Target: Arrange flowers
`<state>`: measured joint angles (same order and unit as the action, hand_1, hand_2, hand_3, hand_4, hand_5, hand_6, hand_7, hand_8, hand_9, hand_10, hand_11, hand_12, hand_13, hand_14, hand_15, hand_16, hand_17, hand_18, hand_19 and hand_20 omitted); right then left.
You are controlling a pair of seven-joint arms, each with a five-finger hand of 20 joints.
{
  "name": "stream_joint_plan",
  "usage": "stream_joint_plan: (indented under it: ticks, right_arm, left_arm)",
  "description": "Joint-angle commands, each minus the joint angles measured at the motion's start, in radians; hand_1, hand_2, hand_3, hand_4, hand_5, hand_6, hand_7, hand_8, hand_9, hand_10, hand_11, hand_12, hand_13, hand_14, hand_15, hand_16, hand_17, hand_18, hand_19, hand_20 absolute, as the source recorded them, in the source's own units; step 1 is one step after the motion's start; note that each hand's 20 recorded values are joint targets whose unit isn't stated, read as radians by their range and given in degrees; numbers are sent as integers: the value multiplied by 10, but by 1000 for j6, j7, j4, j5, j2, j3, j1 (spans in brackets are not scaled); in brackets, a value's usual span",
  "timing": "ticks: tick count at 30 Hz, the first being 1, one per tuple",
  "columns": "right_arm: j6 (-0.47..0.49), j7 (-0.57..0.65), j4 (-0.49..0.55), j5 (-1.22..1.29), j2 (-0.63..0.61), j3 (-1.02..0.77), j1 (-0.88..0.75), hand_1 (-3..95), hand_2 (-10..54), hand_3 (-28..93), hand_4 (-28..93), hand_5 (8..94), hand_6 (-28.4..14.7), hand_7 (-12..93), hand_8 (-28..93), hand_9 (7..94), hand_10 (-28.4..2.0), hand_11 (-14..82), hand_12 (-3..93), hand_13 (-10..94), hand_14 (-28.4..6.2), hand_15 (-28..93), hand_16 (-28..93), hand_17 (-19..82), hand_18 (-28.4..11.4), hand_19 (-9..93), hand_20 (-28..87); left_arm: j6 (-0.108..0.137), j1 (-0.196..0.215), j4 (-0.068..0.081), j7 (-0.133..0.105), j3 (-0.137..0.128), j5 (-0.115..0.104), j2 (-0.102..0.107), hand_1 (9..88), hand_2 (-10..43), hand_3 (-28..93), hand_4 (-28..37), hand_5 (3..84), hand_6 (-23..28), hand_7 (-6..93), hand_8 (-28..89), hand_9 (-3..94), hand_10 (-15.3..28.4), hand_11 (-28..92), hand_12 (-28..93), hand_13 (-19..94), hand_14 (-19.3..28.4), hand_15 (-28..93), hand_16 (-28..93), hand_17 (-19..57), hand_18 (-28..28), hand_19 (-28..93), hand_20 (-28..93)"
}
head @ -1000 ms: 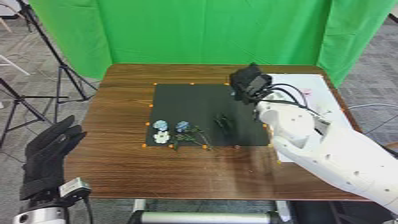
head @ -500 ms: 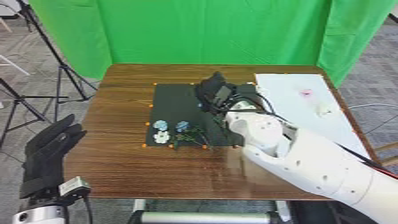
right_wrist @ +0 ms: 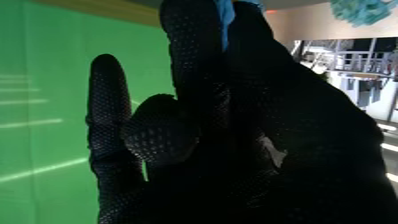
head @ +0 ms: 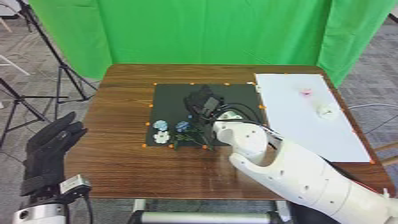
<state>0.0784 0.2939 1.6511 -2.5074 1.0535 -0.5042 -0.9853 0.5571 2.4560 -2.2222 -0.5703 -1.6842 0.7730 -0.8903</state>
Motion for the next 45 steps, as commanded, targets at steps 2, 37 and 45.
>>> stream_joint_plan:
  ticks: [2,37,45]
  right_arm:
    - [25,-11,-9,-39,21,-7,-24,543,-95,752,-283,777,18,325,1,906,-35,156,393,767,-44,798,219,238,-145,759,20]
    - [299,-118,61,-164,114,-214,-150,430,-95,813,-283,662,-16,272,-29,760,-93,225,303,655,-98,793,193,150,-189,697,88]
    - [379,-126,86,-192,123,-237,-152,375,-95,860,-283,629,-28,255,-144,698,-135,318,211,634,-113,803,184,112,-205,677,107]
  left_arm:
    - [-9,3,1,6,-3,3,-3,266,32,836,-165,407,101,179,-111,369,198,376,80,254,271,627,-158,-91,217,573,29]
    - [-18,9,-2,28,-14,28,-25,271,26,837,-158,407,100,180,-111,369,198,376,79,255,271,627,-158,-90,217,574,28]
    - [-18,15,-5,32,-16,31,-30,273,25,835,-156,407,100,181,-111,369,198,377,79,255,271,628,-158,-90,217,574,28]
